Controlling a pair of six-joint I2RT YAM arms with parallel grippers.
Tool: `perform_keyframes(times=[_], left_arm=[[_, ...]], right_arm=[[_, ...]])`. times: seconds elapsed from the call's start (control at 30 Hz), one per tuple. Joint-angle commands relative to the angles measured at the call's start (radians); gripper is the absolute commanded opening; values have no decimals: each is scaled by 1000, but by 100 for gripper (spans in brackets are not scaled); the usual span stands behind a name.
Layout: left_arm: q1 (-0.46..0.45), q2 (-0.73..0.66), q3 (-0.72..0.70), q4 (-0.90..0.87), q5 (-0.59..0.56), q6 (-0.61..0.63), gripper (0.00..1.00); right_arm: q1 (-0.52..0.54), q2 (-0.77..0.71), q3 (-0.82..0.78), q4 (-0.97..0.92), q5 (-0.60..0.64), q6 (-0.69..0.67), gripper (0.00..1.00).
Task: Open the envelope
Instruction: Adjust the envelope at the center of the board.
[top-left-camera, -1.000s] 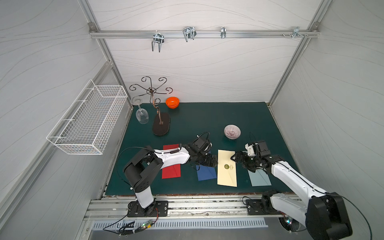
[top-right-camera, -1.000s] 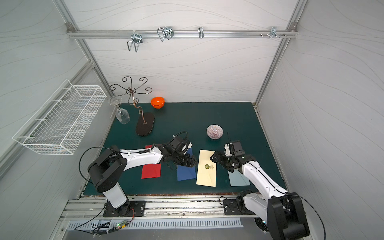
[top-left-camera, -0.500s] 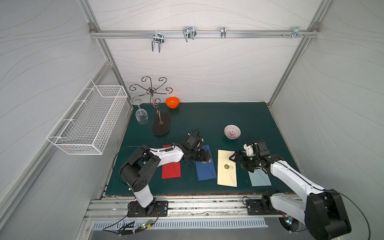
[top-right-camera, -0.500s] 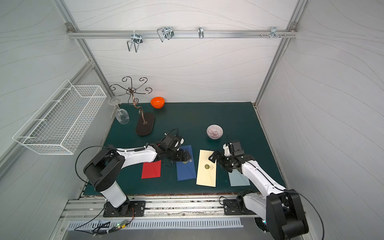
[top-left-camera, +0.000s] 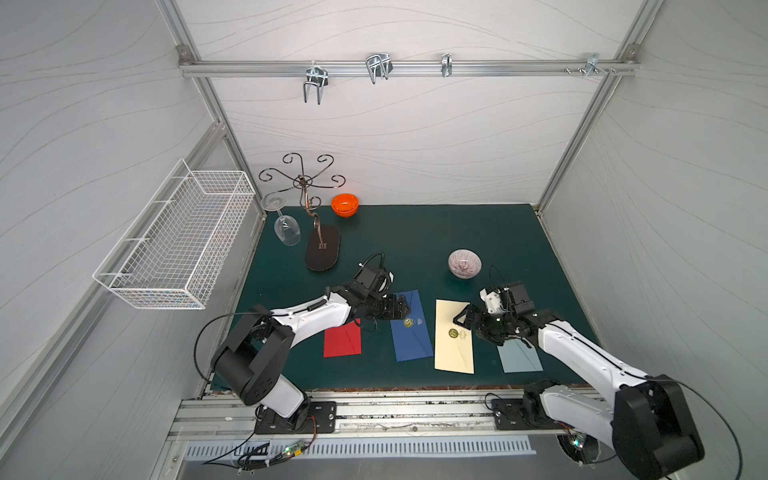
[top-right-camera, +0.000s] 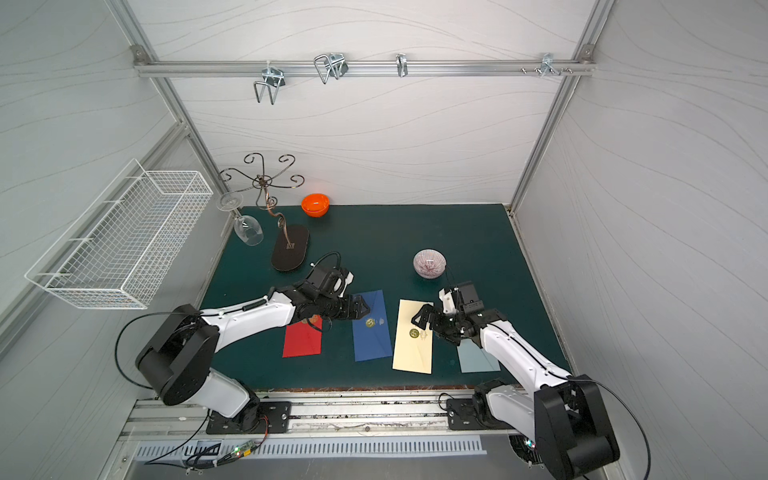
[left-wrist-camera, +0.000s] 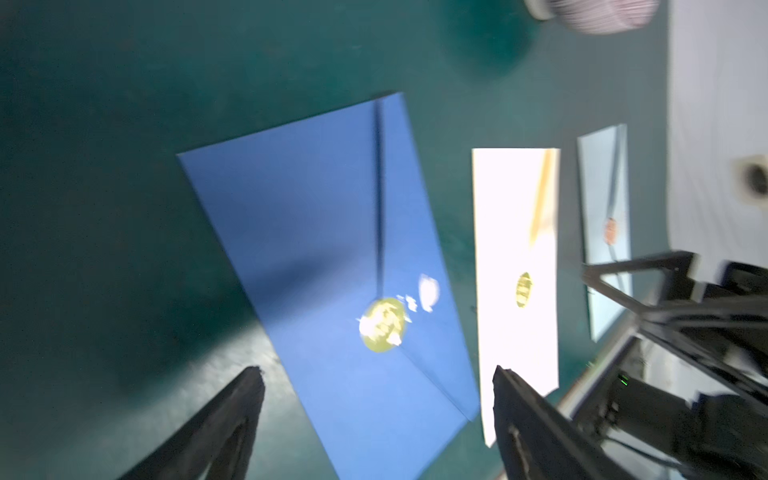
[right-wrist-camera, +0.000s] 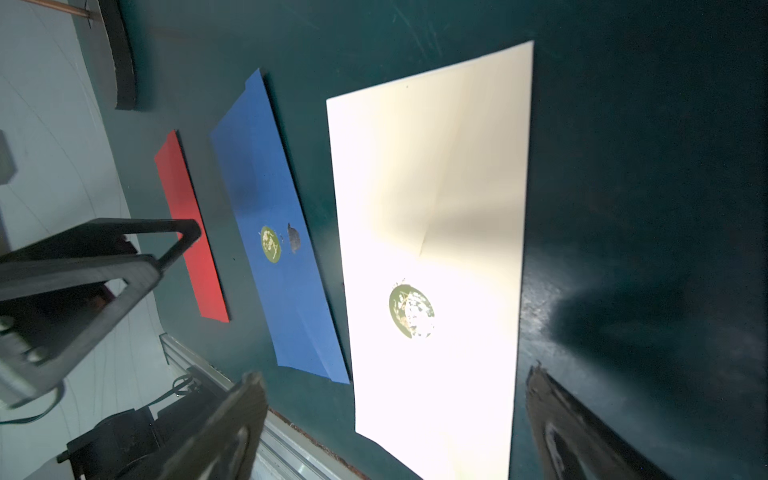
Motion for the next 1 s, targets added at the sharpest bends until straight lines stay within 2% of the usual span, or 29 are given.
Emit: perform_keyframes(times=[0.0,0.1,0.17,0.27,0.4,0.5,0.53,0.97], left_arm=[[-37,-29,54,-1,37,6,89],[-77,30,114,-42,-1,8,86],[-127,101,212,-198,-140,41,84],[-204,225,386,-458,-399,77,85],[-253,340,520,-625,-564,87,88],[-282,388,585,-659,-606,100,93],[-288,402,603,-663,-604,106,99],[-329,557,742,-693,-598,112,99]], right_arm=[[35,-18,3,-21,29,6,96],[36,-36,-5,-62,122,45,97],[18,-57,-6,-107,178,63,97],[-31,-125,-16,-141,186,68,98],[-85,-246,-54,-154,181,81,98],[-94,-274,-65,-151,170,84,99],[-94,-271,-65,-148,162,82,99],[-94,-273,-82,-141,150,79,99]])
